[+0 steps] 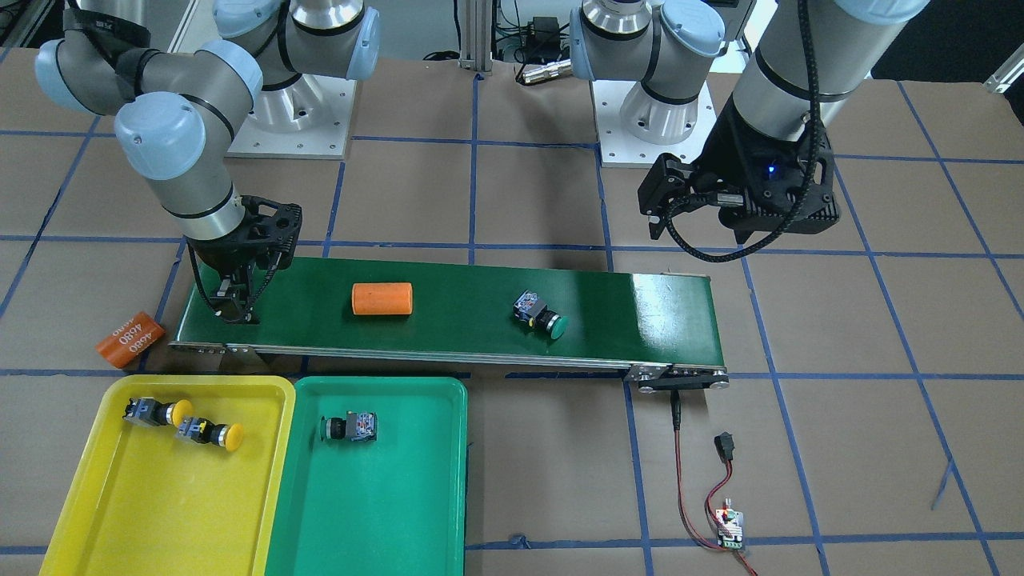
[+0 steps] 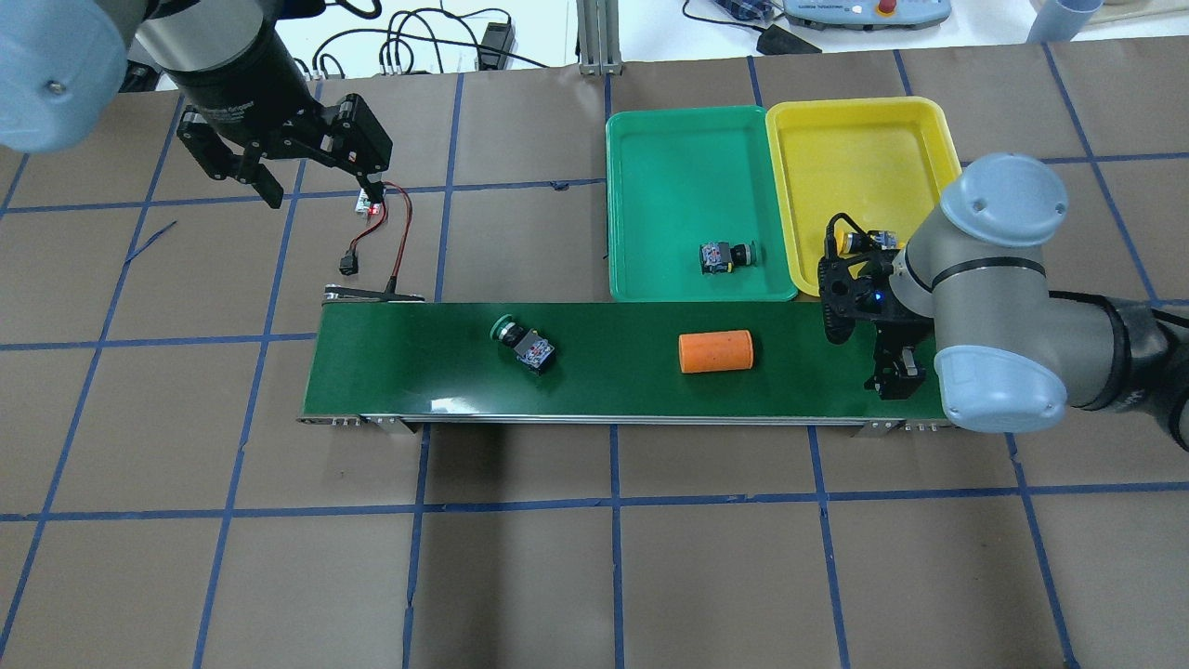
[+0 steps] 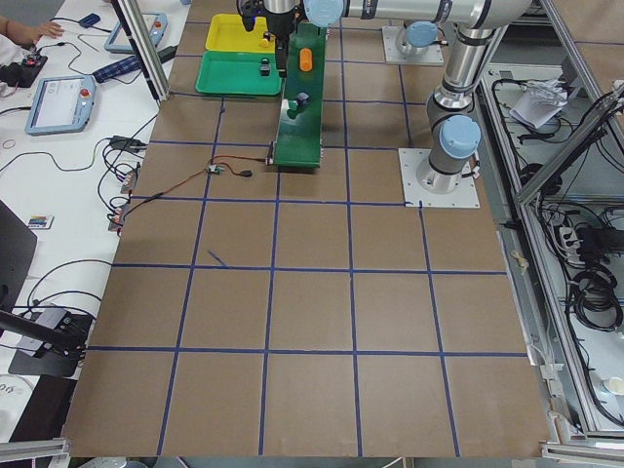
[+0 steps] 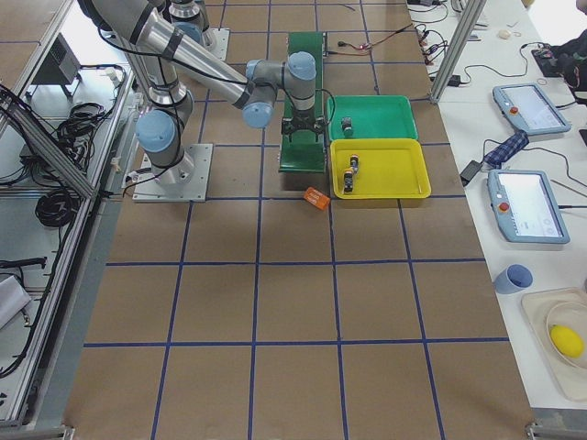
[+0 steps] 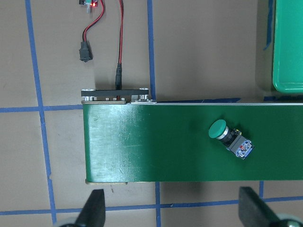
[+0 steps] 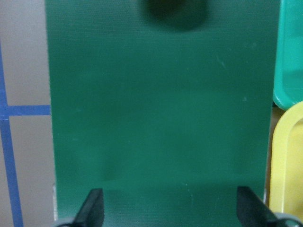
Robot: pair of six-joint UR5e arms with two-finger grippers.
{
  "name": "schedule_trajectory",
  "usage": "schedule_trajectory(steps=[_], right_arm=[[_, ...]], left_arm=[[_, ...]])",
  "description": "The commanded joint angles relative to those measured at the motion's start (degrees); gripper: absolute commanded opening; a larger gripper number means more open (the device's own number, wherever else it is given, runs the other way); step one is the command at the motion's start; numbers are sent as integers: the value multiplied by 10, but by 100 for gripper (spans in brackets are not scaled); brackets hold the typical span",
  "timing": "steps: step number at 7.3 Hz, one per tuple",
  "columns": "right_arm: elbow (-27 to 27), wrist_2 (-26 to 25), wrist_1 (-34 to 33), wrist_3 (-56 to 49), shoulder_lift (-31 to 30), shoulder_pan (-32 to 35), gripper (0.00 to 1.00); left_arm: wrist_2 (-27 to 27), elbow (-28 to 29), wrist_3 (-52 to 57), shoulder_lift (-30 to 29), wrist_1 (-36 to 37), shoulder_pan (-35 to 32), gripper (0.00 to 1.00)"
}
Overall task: Sort buttons by color to trays
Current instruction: 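Return the right gripper above the belt end while the left withdraws, then lower the right gripper around the orange cylinder arriving at the belt end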
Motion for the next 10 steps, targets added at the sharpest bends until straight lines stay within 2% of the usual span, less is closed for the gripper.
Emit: schedule_trajectory(steps=[1, 10], right_arm=[[0, 0, 0, 2, 0, 0, 100], [0, 0, -1, 1, 3, 2, 100]], left_arm=[[0, 0, 0, 0, 1, 0, 100], [0, 2, 0, 13, -1, 1, 100]])
